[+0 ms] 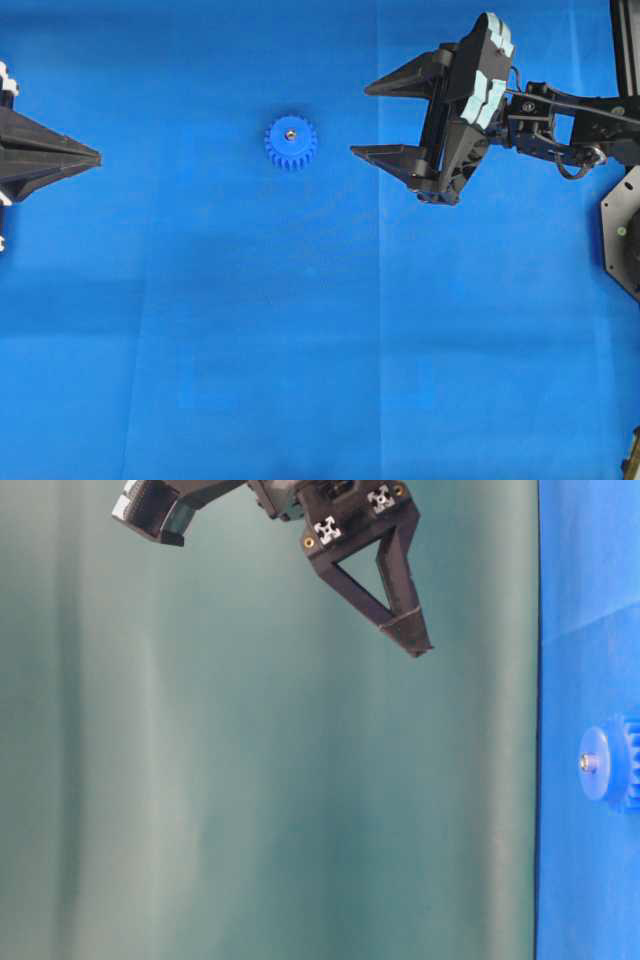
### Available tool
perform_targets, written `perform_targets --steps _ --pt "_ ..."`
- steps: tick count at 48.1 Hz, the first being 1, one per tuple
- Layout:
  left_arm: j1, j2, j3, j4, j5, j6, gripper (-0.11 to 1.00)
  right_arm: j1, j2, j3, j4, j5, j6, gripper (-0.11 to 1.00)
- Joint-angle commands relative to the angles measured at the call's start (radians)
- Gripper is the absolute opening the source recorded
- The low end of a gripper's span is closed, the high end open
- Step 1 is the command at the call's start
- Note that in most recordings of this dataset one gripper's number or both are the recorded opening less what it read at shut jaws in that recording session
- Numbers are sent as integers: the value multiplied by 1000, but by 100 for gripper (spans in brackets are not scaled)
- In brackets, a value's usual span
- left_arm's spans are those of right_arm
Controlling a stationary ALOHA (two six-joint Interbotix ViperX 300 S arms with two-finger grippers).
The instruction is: Insert the shaft placed at a random location into the center hole of the small gear at another random location.
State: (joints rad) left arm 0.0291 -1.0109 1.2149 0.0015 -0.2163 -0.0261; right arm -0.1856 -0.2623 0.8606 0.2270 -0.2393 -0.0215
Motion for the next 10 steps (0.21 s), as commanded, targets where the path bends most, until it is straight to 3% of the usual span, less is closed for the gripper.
perform_targets --steps 1,10 --pt "3 3 -11 0 -6 -2 0 2 -20 -11 2 -14 0 82" --pt "2 3 -11 0 -6 0 0 2 -20 -11 2 -17 0 82"
